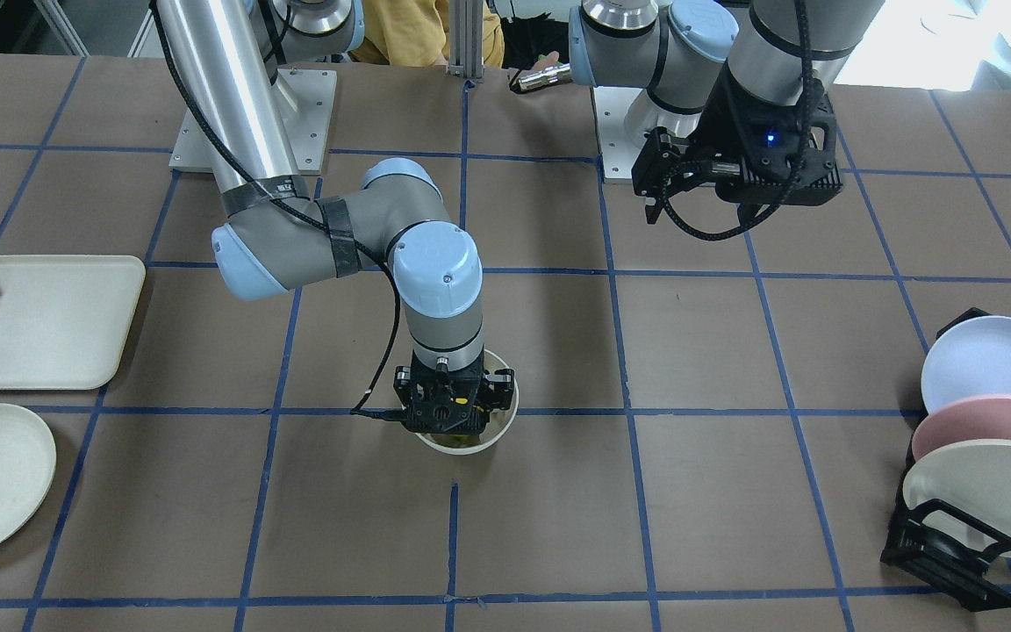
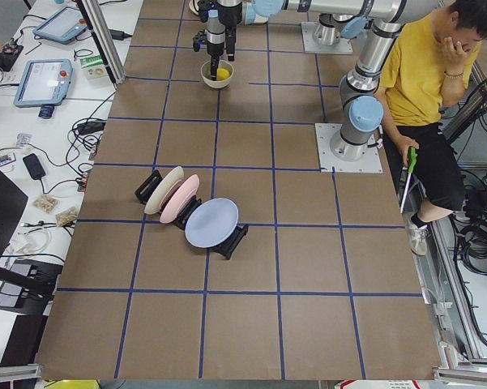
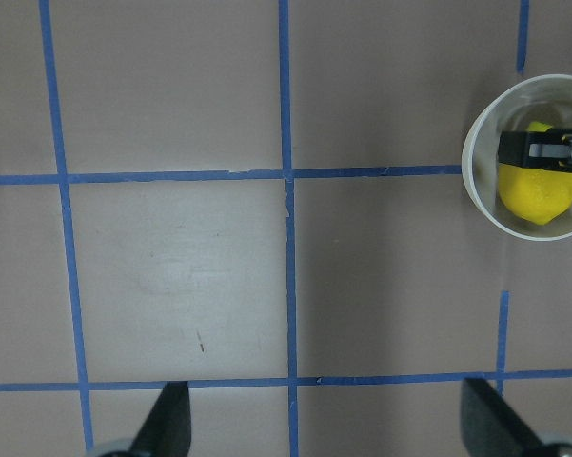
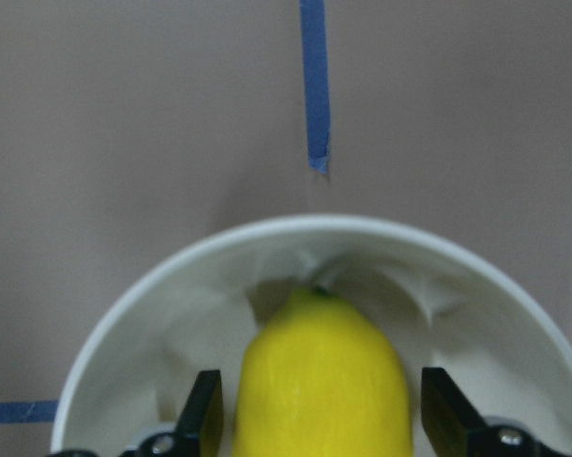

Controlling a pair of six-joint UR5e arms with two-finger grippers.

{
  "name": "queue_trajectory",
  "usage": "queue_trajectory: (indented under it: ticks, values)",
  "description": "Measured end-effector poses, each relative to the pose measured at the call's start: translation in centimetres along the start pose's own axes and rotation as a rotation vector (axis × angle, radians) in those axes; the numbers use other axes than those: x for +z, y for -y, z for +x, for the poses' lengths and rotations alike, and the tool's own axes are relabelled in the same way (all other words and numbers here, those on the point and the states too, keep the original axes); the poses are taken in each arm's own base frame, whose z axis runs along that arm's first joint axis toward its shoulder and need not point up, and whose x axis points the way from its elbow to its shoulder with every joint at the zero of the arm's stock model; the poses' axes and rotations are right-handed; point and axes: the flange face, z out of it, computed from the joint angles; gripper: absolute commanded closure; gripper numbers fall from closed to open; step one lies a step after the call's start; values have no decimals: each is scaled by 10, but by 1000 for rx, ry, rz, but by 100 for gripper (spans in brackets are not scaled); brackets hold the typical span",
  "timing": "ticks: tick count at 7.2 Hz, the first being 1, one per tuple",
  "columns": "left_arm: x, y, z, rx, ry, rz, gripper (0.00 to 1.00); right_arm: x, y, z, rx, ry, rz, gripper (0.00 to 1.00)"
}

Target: Place bowl and put lemon in it

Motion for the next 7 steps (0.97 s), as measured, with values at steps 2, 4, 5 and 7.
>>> queue_trajectory:
  ticks: [2,4,5,7]
  values:
    - [3,1,-1,7,16,-9,0,-10,0,4,10,-9,-7,0]
    - [0,1,-1,5,16,-3,0,-59,1,27,31,-32,-31,0]
    - [-2,3,-2,0,17,1,0,-95,6,52,60,-40,-34,0]
    - [0,11,-2,-6,17,-10,0,-178,8,128,134,-49,-25,0]
